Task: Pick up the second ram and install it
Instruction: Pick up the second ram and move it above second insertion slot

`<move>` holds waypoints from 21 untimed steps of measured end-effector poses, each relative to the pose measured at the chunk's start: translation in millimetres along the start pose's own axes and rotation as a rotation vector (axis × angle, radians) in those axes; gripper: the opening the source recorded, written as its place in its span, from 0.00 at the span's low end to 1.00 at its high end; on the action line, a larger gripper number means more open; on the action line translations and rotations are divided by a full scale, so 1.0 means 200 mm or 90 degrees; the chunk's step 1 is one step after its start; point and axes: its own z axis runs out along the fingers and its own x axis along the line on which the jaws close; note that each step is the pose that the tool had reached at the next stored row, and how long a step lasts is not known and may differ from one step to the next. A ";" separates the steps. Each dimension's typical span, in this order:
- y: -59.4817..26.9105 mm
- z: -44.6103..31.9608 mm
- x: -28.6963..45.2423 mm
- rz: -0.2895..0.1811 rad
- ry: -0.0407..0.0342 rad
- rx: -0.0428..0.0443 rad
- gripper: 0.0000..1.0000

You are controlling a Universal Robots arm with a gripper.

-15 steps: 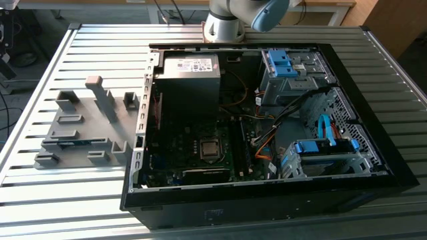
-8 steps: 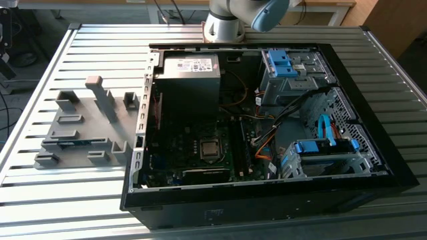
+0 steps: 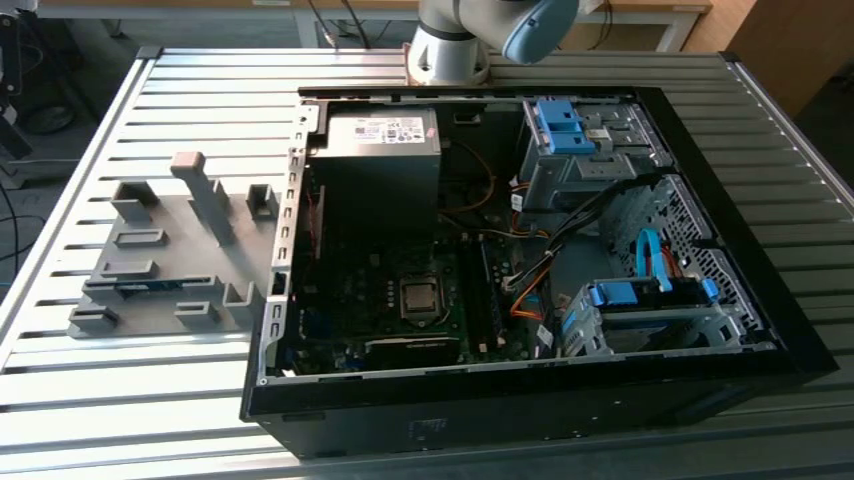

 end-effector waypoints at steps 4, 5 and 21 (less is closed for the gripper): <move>0.000 0.000 0.000 -0.034 0.0014 -0.0007 0.11; 0.000 0.000 0.000 -0.043 0.0017 -0.0009 0.11; 0.000 0.001 0.002 -0.118 0.0026 0.0059 0.11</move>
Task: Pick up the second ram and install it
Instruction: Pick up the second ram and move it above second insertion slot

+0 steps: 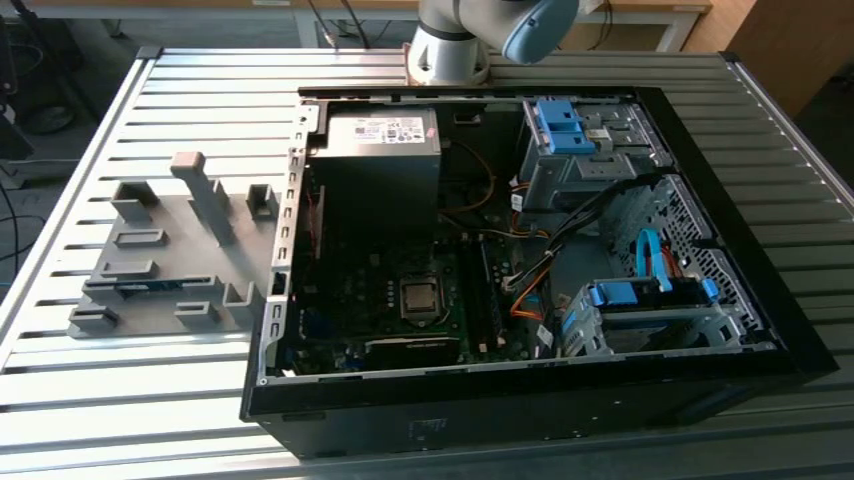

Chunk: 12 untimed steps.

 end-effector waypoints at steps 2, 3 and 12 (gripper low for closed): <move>0.000 0.000 0.000 -0.002 -0.0001 0.0015 0.11; 0.000 0.000 0.000 -0.002 -0.0002 0.0016 0.11; 0.000 0.010 0.001 -0.006 -0.0002 0.0025 0.30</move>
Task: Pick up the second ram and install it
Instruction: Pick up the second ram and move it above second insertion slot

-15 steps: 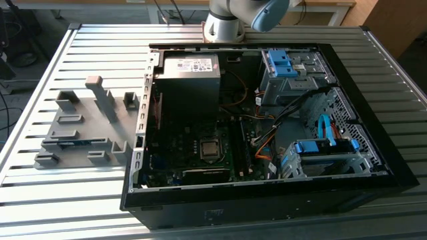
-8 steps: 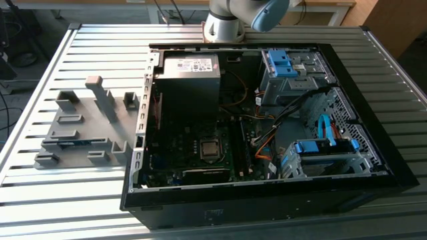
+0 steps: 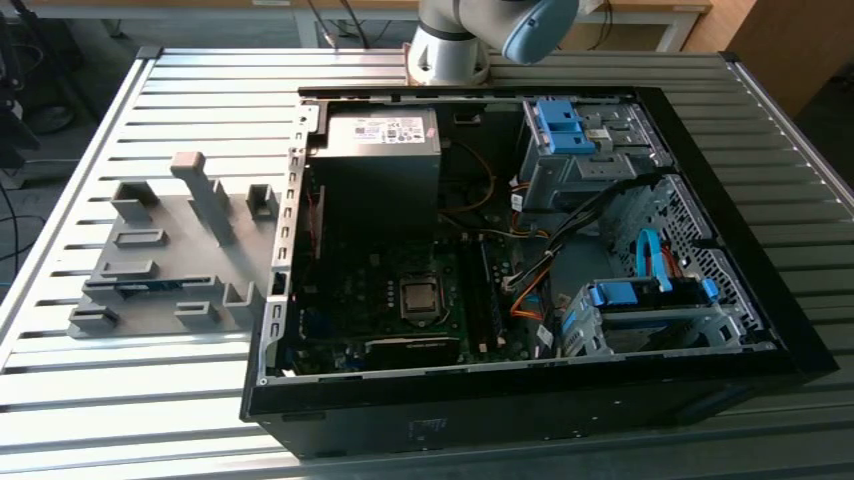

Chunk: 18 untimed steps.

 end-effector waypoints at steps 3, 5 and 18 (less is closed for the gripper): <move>0.000 0.016 0.000 -0.001 0.0000 0.0005 0.30; -0.001 0.026 0.001 -0.001 0.0000 0.0007 0.30; -0.004 0.076 0.002 0.023 0.0022 0.0021 0.30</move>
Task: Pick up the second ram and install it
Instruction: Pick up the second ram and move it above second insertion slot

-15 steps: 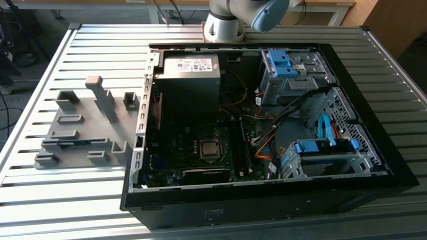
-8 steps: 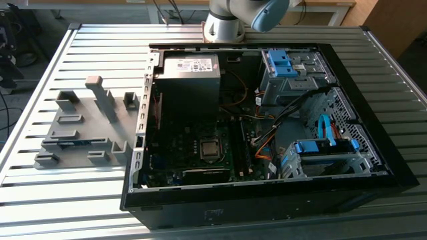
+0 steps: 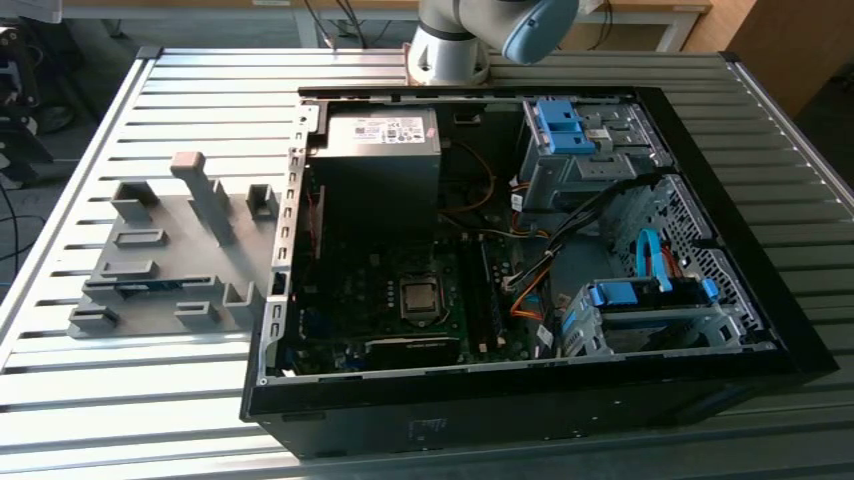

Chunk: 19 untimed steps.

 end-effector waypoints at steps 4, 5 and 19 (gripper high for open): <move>0.000 0.014 0.000 0.000 0.0020 0.0007 0.30; 0.000 0.019 0.000 0.000 0.0021 0.0008 0.30; -0.001 0.085 0.002 0.001 0.0023 0.0009 0.30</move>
